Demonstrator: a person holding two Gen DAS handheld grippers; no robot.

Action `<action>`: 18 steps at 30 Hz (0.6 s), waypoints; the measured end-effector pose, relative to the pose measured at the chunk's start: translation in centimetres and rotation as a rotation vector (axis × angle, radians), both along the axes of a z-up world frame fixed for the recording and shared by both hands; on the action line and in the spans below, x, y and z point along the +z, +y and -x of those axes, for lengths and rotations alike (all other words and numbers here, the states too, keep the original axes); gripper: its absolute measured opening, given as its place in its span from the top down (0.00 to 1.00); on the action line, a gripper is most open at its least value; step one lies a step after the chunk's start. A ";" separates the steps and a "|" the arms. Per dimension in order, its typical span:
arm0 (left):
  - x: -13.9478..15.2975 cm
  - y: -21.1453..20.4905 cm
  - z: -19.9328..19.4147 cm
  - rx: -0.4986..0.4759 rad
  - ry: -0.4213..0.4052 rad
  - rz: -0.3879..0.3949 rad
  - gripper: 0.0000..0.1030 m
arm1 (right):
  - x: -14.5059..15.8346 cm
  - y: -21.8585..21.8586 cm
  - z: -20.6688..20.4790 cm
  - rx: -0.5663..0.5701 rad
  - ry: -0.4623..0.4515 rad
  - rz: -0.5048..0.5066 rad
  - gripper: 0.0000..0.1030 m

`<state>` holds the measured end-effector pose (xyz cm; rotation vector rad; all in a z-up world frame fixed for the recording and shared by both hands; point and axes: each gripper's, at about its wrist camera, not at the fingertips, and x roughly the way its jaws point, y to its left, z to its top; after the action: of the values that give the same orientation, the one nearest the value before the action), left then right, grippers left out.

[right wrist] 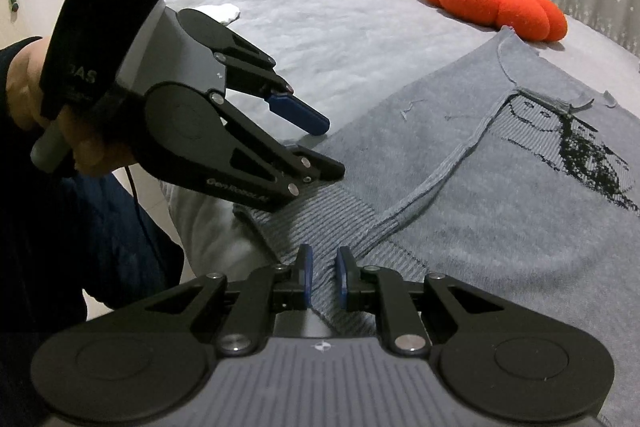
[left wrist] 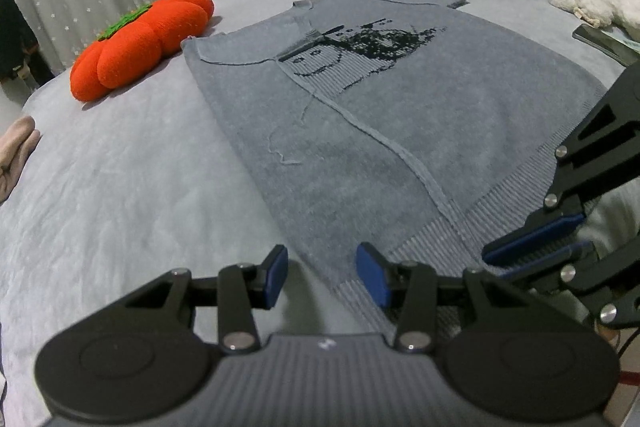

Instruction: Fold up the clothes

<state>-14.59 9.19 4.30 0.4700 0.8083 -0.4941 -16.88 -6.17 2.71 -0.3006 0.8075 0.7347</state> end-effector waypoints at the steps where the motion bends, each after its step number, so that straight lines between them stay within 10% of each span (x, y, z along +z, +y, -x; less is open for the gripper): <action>1: 0.0 0.0 0.1 -0.007 0.000 -0.002 0.61 | 0.0 0.0 0.0 0.003 0.002 0.002 0.85; 18: 0.2 0.9 1.1 -0.108 -0.002 -0.023 0.60 | -0.1 0.0 0.2 0.061 0.010 0.028 0.84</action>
<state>-15.72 10.08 4.50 0.5370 0.7904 -0.5852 -17.12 -6.16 2.58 -0.3488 0.8215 0.7832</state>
